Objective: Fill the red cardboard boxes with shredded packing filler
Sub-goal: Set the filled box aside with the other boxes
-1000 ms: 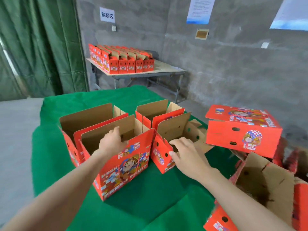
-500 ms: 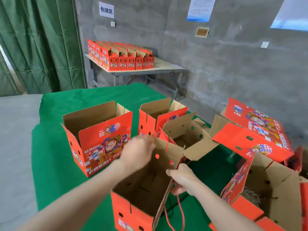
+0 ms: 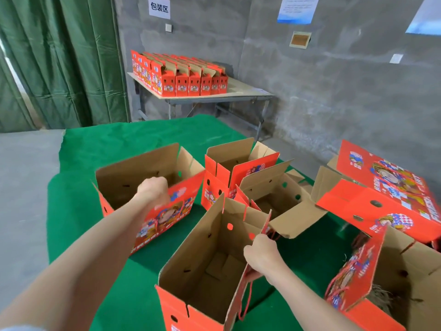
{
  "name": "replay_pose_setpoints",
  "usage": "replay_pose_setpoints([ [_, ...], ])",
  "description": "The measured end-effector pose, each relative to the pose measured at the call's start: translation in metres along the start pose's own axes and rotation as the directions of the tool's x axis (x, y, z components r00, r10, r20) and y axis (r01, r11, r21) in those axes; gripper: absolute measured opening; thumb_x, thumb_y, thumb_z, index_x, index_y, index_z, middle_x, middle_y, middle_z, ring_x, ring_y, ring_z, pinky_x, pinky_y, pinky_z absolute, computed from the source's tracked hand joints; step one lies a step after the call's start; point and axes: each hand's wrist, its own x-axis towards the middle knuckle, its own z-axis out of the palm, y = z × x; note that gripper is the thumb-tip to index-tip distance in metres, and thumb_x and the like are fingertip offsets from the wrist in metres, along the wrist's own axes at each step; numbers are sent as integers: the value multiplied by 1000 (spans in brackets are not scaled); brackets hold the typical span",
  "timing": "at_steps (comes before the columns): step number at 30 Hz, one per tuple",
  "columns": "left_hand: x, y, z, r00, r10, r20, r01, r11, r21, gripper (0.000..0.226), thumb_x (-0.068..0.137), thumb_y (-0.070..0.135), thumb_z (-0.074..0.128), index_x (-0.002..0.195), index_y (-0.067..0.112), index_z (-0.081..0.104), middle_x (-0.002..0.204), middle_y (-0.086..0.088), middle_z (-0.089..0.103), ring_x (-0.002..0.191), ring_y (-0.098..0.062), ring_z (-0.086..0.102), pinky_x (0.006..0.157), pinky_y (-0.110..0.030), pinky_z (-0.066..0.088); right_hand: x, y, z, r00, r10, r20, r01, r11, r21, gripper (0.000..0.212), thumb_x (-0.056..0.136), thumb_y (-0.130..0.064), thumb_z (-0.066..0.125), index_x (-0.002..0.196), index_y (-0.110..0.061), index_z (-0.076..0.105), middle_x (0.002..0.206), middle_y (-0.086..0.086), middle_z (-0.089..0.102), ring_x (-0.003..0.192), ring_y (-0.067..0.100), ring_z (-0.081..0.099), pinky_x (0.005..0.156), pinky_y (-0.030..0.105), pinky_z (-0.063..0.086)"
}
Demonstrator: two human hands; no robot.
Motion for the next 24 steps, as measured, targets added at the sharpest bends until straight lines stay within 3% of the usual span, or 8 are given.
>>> replay_pose_setpoints([
  [2,-22,22,3,965,185,185,-195,980,39,21,74,17,59,91,8,66,82,-6,67,72,-25,63,58,-28,49,-2,4,-2,1000,21,-2,-20,999,32,40,91,-13,44,130,-2,39,128,14,49,103,23,53,86,30,47],
  [4,-48,47,8,938,287,192,-291,957,-7,18,79,14,50,88,7,64,80,-6,63,71,-26,60,58,-29,45,-6,13,-5,999,35,-2,-34,994,104,39,92,-11,43,130,-5,40,128,12,49,98,20,49,85,29,47],
  [9,-116,70,4,936,322,142,-231,866,-443,32,96,26,45,80,7,64,76,-3,65,68,-17,62,61,-24,50,-41,43,-31,1000,18,4,-18,965,260,23,88,-8,42,109,-8,52,108,12,58,94,27,58,85,44,52],
  [11,-156,79,0,939,320,126,-215,832,-512,43,99,35,36,69,12,55,62,0,56,54,-9,55,52,-18,43,-68,63,-49,999,-13,47,-3,945,327,21,85,-4,40,97,-11,56,92,11,65,80,27,66,69,43,57],
  [14,-221,101,-5,893,444,71,-345,778,-525,45,98,36,39,57,17,46,49,6,43,38,-4,47,44,-10,34,-123,99,-72,992,-65,109,20,929,370,22,85,-1,40,87,-16,57,63,-2,64,51,9,64,41,22,47],
  [19,-312,145,1,777,615,131,-498,730,-468,33,89,20,50,56,20,47,49,7,44,38,-3,47,41,-9,35,-210,174,-92,988,60,142,-99,953,286,16,87,-8,44,98,-14,54,82,7,66,55,12,66,48,23,50],
  [21,-338,162,9,747,654,116,-556,711,-430,32,90,23,46,58,20,49,51,6,47,41,-4,49,41,-9,35,-239,204,-95,990,99,103,-112,986,125,22,86,-25,49,106,-19,52,94,2,64,73,15,69,64,29,53],
  [24,-369,186,27,712,692,123,-613,697,-373,29,91,27,42,70,16,58,64,3,59,55,-8,60,49,-17,46,-266,236,-97,990,2,-142,-66,893,-445,64,86,-51,46,140,-22,25,126,-2,52,116,19,52,89,30,45],
])
